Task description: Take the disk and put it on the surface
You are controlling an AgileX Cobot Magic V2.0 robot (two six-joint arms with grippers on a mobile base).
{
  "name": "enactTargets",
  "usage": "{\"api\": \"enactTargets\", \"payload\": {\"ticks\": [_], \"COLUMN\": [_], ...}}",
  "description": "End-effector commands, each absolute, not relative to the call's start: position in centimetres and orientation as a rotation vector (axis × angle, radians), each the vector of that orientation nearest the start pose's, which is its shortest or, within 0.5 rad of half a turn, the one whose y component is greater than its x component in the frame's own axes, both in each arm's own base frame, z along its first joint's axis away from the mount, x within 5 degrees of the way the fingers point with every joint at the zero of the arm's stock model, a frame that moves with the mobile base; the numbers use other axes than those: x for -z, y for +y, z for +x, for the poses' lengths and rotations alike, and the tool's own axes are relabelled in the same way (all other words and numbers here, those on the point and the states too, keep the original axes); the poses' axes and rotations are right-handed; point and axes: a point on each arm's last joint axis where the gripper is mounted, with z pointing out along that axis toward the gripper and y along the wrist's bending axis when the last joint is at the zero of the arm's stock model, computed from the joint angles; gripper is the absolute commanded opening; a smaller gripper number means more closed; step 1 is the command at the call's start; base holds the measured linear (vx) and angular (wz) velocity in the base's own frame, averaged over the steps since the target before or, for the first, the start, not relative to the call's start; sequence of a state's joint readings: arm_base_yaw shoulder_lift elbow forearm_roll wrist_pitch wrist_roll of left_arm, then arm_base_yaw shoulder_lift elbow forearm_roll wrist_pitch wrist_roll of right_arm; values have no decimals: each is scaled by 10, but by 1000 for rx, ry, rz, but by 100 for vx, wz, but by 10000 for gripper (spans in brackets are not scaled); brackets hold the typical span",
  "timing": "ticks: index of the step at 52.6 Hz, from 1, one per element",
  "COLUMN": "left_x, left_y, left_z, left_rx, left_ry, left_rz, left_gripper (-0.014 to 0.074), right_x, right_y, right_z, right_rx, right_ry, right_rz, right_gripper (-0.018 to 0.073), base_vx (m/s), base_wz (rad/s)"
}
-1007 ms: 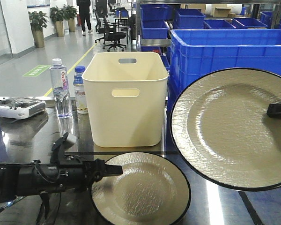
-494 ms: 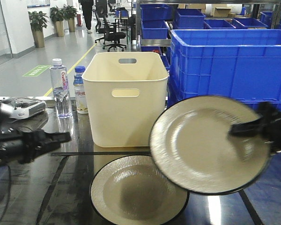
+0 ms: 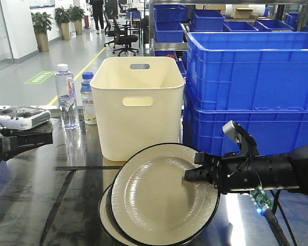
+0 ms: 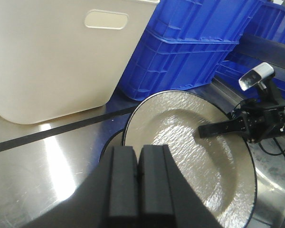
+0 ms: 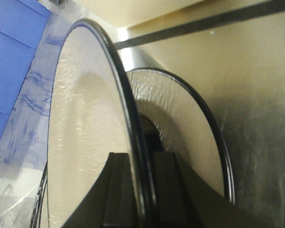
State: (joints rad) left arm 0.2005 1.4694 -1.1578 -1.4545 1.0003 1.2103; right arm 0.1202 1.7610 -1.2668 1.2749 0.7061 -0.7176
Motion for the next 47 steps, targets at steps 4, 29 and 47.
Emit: {"api": "enactTargets", "payload": {"ticks": [4, 29, 47], "left_x": [-379, -352, -333], "left_y": [-17, -6, 19], "left_z": [305, 304, 295], "left_rx": [952, 807, 417], "left_ry": [1777, 2122, 2349], "left_rz": [325, 191, 17], "left_gripper": [-8, -5, -2], "right_x": [-310, -338, -396], "right_y": [102, 81, 54], "right_z": [375, 363, 310], "right_rx": [-1109, -530, -117], "right_ry": [2120, 1994, 1940], "right_rz": [20, -384, -502], "right_gripper": [354, 601, 116], "base_vx": [0, 0, 0], "base_wz": [0, 0, 0]}}
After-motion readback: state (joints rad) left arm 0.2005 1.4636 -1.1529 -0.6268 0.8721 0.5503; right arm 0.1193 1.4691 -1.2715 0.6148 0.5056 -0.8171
